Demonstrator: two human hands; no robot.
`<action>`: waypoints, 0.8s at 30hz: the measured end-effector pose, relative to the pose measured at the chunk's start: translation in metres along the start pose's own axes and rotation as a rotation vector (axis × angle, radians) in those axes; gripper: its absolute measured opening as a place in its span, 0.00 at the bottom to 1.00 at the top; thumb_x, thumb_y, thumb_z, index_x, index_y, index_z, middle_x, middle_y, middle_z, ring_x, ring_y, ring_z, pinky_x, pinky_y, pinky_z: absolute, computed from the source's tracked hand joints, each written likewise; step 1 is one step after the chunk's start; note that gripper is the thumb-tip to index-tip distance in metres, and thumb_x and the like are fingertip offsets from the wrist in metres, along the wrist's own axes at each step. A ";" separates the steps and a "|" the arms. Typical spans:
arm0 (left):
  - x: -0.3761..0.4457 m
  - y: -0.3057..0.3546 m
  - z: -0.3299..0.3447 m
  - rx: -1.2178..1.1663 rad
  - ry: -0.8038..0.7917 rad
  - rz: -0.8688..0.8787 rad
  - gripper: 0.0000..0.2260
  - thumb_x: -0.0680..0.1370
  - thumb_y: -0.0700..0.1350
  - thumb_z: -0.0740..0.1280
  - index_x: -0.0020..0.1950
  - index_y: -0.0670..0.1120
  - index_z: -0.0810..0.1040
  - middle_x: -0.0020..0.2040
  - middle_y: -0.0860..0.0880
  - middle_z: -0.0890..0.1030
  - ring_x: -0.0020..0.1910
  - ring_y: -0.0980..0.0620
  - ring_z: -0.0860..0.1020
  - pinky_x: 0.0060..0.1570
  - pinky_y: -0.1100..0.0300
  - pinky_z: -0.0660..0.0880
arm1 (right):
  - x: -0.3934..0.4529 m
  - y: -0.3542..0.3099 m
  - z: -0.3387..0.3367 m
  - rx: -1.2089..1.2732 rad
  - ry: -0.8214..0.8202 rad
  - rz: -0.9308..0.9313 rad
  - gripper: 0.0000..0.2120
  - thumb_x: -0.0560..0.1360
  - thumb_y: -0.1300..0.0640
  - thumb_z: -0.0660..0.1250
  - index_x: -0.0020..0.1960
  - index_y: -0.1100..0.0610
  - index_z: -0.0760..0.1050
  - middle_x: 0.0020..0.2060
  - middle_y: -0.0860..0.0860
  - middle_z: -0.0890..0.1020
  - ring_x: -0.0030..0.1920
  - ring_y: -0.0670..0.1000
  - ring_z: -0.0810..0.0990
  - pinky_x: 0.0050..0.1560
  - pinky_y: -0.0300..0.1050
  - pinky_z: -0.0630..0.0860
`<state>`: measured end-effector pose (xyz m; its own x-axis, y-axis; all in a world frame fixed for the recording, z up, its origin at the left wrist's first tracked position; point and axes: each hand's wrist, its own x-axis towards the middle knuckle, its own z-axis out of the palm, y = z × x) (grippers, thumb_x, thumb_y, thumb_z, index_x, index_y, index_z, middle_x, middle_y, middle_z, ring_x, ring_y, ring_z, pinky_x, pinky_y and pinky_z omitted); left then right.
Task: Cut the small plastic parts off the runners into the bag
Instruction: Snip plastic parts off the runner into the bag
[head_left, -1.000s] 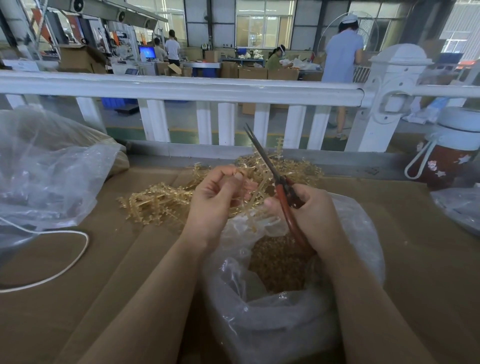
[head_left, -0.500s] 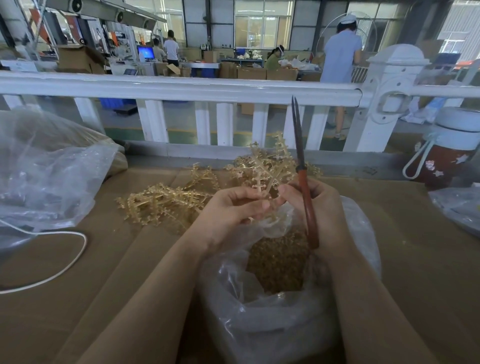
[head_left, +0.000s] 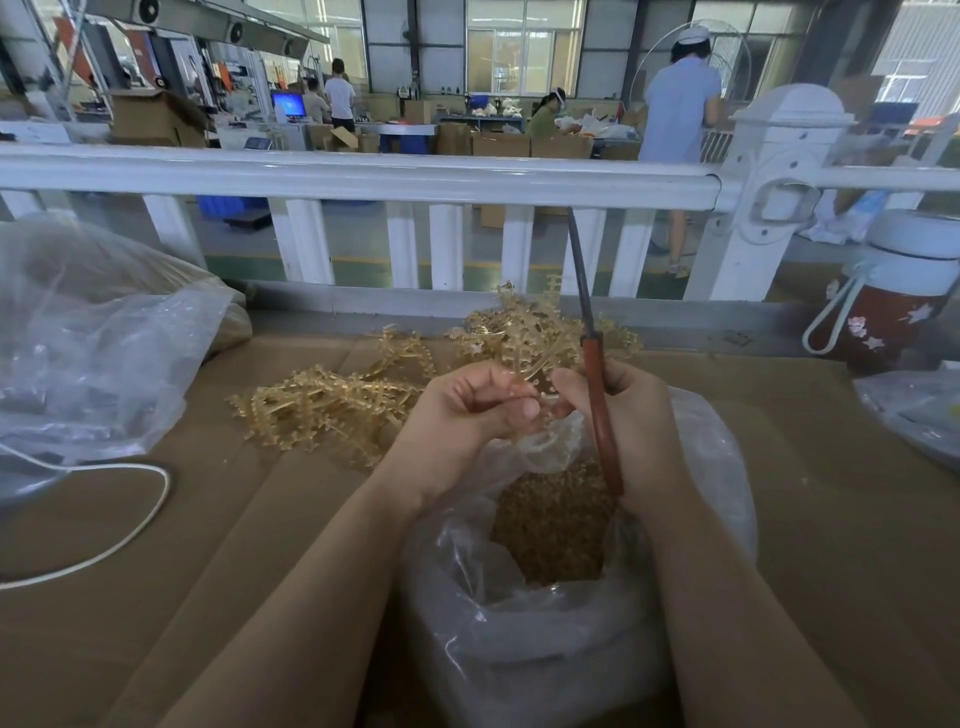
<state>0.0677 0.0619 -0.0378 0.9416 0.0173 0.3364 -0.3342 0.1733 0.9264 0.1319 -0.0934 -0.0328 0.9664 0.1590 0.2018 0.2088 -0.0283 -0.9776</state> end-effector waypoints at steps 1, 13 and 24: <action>0.000 0.000 0.000 0.004 0.016 -0.008 0.03 0.71 0.39 0.72 0.44 0.42 0.80 0.40 0.47 0.85 0.39 0.54 0.83 0.44 0.63 0.79 | 0.000 0.000 0.001 -0.011 -0.007 -0.008 0.08 0.75 0.55 0.76 0.41 0.59 0.82 0.33 0.55 0.85 0.33 0.52 0.82 0.43 0.55 0.80; 0.007 0.007 -0.009 -0.143 0.349 -0.008 0.04 0.75 0.34 0.70 0.45 0.41 0.77 0.38 0.46 0.83 0.41 0.50 0.85 0.46 0.60 0.81 | -0.001 0.006 -0.001 -0.256 -0.101 -0.169 0.24 0.59 0.28 0.72 0.43 0.45 0.78 0.39 0.39 0.84 0.42 0.42 0.82 0.46 0.48 0.79; 0.009 0.008 -0.012 -0.054 0.410 0.096 0.08 0.70 0.31 0.70 0.48 0.36 0.78 0.41 0.40 0.81 0.45 0.44 0.79 0.56 0.49 0.76 | -0.002 0.015 -0.006 -0.662 -0.205 -0.284 0.29 0.59 0.19 0.64 0.50 0.38 0.74 0.41 0.34 0.80 0.44 0.35 0.77 0.39 0.36 0.69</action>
<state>0.0735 0.0749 -0.0292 0.8489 0.4240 0.3156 -0.4287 0.2031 0.8803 0.1341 -0.0998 -0.0473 0.8283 0.4276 0.3622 0.5550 -0.5366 -0.6357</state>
